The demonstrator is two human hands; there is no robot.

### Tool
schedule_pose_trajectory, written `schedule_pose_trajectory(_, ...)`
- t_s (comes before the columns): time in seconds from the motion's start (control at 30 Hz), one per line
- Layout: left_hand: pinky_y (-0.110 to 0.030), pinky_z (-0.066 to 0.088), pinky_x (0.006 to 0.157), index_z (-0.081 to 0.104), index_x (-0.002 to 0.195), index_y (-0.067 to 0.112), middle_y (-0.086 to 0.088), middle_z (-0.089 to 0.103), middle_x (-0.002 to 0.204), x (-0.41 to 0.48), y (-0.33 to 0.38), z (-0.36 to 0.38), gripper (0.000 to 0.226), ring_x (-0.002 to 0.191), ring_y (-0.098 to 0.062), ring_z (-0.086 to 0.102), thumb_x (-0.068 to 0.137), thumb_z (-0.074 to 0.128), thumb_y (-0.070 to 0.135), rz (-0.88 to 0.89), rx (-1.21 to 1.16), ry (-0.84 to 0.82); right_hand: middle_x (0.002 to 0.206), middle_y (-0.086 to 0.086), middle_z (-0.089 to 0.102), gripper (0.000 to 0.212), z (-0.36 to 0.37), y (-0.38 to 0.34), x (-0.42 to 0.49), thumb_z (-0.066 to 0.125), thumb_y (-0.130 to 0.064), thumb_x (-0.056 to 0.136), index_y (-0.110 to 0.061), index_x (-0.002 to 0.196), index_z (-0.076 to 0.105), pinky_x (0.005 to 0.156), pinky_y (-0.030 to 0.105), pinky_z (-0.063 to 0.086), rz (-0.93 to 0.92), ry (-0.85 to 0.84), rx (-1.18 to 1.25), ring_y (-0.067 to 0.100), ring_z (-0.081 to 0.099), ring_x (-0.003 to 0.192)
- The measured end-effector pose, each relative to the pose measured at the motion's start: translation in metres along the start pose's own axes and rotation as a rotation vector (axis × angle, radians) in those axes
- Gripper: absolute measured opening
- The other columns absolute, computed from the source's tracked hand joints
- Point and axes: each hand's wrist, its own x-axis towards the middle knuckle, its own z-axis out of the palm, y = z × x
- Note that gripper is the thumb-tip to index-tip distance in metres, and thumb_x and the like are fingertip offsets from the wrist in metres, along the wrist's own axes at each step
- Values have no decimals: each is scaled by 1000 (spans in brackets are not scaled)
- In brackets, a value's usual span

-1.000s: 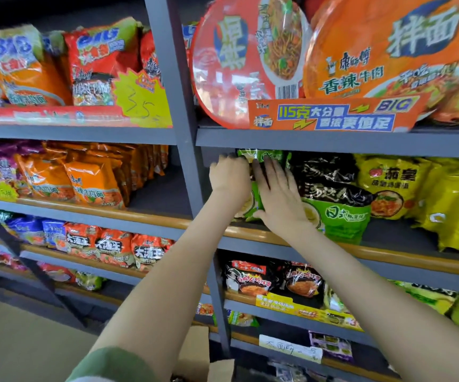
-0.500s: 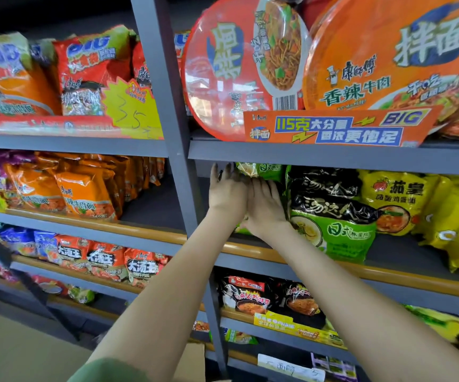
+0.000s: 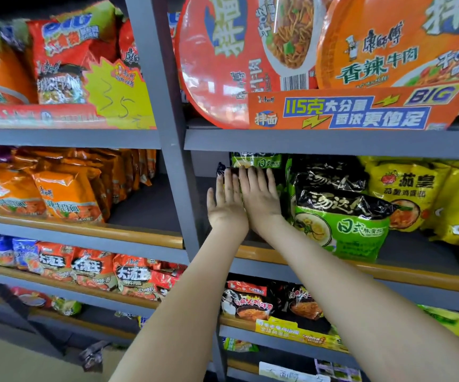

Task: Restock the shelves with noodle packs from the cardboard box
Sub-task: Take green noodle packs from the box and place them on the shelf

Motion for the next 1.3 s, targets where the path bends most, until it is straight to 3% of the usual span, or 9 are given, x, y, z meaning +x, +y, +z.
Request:
schedule_pose_trajectory(0.13,-43,-3,119,-31,143,12,-8,-40,148,28,-1,8,96,142,-26,-27,92,50,11,46,-78,-27,157,8,12,58,12,5,27,31,-17,101,-10,151,3,117,42,-8,27,-46,49,28,3,146)
schedule_pose_trajectory(0.27,-44,-3,118,-29,145,19,-8,-39,150,59,-4,19,99,141,-27,-28,91,54,10,118,-122,-113,149,9,22,62,24,10,42,46,-22,95,-15,149,15,118,44,3,101,-148,53,30,16,141)
schedule_pose_trajectory(0.4,-47,4,118,-30,144,21,-6,-41,149,79,4,33,100,141,-34,-27,92,53,9,100,-193,-97,157,13,-1,71,33,14,49,48,-19,94,-22,151,6,116,46,10,187,-235,104,34,3,144)
schedule_pose_trajectory(0.57,-50,7,116,-22,149,17,-7,-33,153,99,11,55,81,141,-37,-23,100,42,19,141,-257,14,156,0,-25,75,52,12,57,39,-25,100,-28,149,-17,116,48,10,149,-224,101,29,-19,144)
schedule_pose_trajectory(0.67,-59,1,112,-27,144,4,-13,-27,155,108,17,61,79,138,-47,-21,101,38,17,185,-206,210,156,-2,-25,67,59,15,59,30,-28,103,-25,149,-18,115,48,15,180,-199,94,26,-16,145)
schedule_pose_trajectory(0.77,-56,-2,113,-32,141,4,-14,-27,155,120,19,66,79,138,-47,-21,101,35,16,276,-222,268,157,3,-22,64,68,13,59,26,-24,104,-14,149,-18,115,47,19,287,-142,42,27,-11,145)
schedule_pose_trajectory(0.9,-42,1,118,-30,144,24,-5,-34,153,127,16,60,81,143,-27,-22,101,39,16,237,-262,184,156,7,-26,66,83,8,55,28,-19,104,-10,148,-21,116,45,11,369,-98,52,27,-18,144)
schedule_pose_trajectory(1.03,-44,-1,119,-32,143,25,-3,-37,151,130,23,52,82,142,-24,-26,100,37,17,172,-281,160,155,0,-29,73,90,20,60,30,-27,103,-19,142,-31,117,42,5,349,-86,61,21,-23,143)
schedule_pose_trajectory(1.3,-42,-6,117,-31,144,20,-6,-38,150,134,20,53,86,141,-25,-28,97,40,10,215,-278,158,154,-3,-30,75,90,21,63,32,-31,102,-23,141,-31,116,42,-2,357,-108,57,23,-24,142)
